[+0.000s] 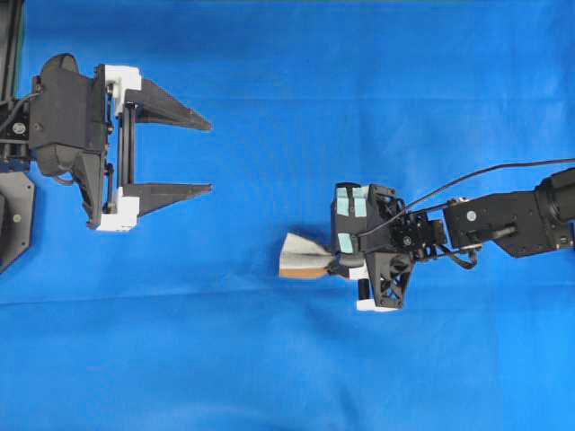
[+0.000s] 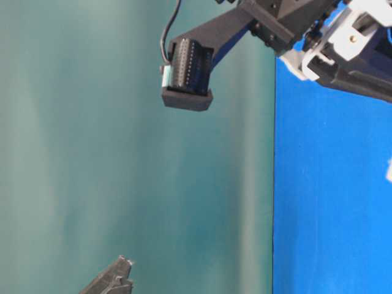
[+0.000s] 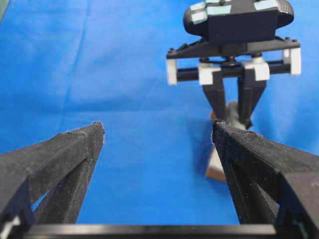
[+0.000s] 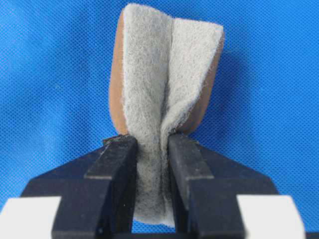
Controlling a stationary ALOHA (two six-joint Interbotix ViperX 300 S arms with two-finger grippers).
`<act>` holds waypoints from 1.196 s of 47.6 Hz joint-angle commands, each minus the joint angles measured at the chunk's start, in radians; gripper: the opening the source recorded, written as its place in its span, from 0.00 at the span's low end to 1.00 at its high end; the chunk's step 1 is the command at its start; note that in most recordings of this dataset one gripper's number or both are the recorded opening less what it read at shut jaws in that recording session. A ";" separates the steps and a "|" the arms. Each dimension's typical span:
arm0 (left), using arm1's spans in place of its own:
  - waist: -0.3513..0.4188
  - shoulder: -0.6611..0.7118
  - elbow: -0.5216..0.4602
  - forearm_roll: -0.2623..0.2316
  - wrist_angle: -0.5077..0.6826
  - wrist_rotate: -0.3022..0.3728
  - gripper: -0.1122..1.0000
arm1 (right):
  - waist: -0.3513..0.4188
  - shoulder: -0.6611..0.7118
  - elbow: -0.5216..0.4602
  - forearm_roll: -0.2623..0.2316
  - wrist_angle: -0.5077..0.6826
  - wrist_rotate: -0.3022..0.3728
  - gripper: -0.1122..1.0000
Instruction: Hand over the sponge with the left arm and wipe it with the right arm.
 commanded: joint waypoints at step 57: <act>-0.009 -0.003 -0.009 -0.002 -0.005 0.000 0.89 | -0.279 -0.011 -0.003 -0.080 -0.009 0.002 0.33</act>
